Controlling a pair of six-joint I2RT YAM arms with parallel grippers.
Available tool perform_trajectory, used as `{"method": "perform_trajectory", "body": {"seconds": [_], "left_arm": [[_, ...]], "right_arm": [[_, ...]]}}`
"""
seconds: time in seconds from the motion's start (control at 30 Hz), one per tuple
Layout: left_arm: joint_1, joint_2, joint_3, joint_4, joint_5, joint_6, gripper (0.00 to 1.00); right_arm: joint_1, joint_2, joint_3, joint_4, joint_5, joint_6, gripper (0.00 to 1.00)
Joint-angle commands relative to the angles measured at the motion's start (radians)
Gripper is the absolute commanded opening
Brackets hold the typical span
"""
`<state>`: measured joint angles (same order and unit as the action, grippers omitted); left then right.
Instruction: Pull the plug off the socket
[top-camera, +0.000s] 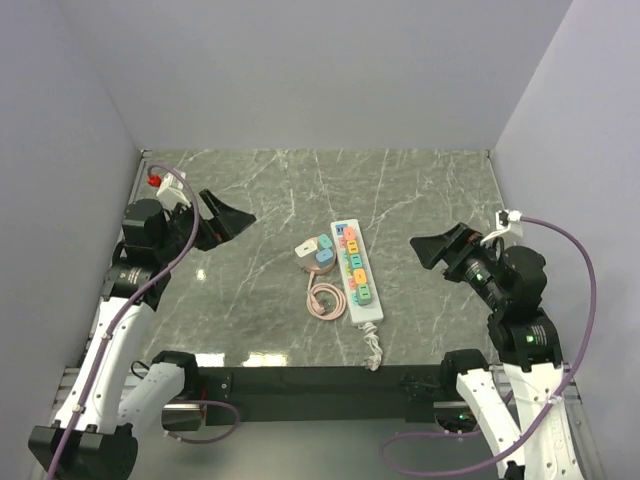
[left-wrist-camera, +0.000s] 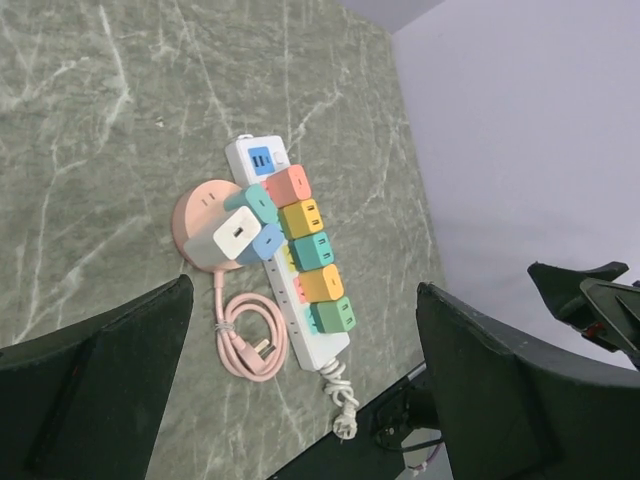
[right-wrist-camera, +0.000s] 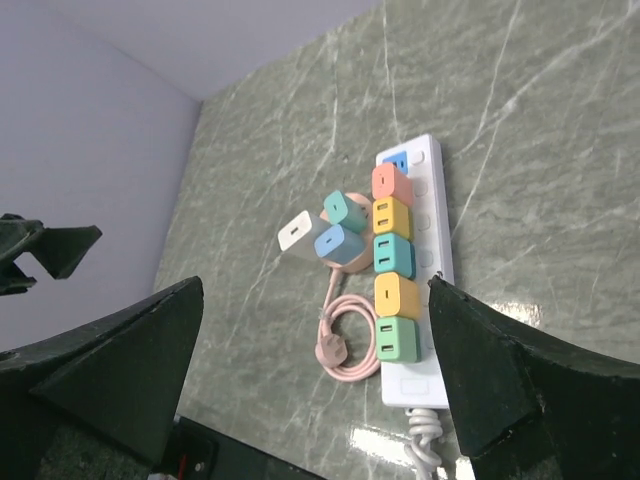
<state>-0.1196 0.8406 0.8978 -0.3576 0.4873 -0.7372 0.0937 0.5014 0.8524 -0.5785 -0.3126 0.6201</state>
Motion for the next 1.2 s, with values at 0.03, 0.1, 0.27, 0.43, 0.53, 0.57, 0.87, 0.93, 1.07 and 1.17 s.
{"method": "perform_trajectory", "body": {"seconds": [0.03,0.1,0.27,0.43,0.53,0.57,0.87,0.93,1.07,1.17], "left_arm": [[-0.003,-0.014,0.043,0.046,0.094,-0.005,0.99],[-0.009,0.011,0.024,0.071,0.146,0.043,0.99],[-0.167,0.196,0.097,-0.058,-0.108,0.119,0.99],[-0.369,0.357,0.18,-0.098,-0.397,0.116,0.99],[-0.419,0.466,0.21,-0.099,-0.484,0.119,0.99],[-0.425,0.52,0.237,-0.115,-0.568,0.119,0.99],[-0.486,0.712,0.343,-0.075,-0.572,0.407,0.95],[-0.506,0.729,0.36,-0.086,-0.518,0.478,0.93],[-0.525,0.747,0.371,-0.147,-0.481,0.603,0.88],[-0.532,0.738,0.351,-0.158,-0.452,0.663,0.88]], "right_arm": [[0.003,-0.064,0.002,0.042,0.024,-0.042,1.0],[0.003,-0.025,-0.001,0.008,0.009,-0.072,1.0],[0.005,0.098,0.025,-0.09,0.024,-0.152,1.0],[0.043,0.18,0.031,-0.132,0.006,-0.188,1.0],[0.121,0.2,0.031,-0.127,0.044,-0.171,1.0],[0.151,0.207,0.037,-0.13,0.062,-0.166,1.0],[0.376,0.281,0.01,-0.129,0.156,-0.079,1.0],[0.386,0.281,-0.007,-0.112,0.153,-0.06,1.0],[0.39,0.295,-0.009,-0.106,0.153,-0.048,1.0],[0.39,0.302,-0.01,-0.101,0.153,-0.046,1.0]]}}
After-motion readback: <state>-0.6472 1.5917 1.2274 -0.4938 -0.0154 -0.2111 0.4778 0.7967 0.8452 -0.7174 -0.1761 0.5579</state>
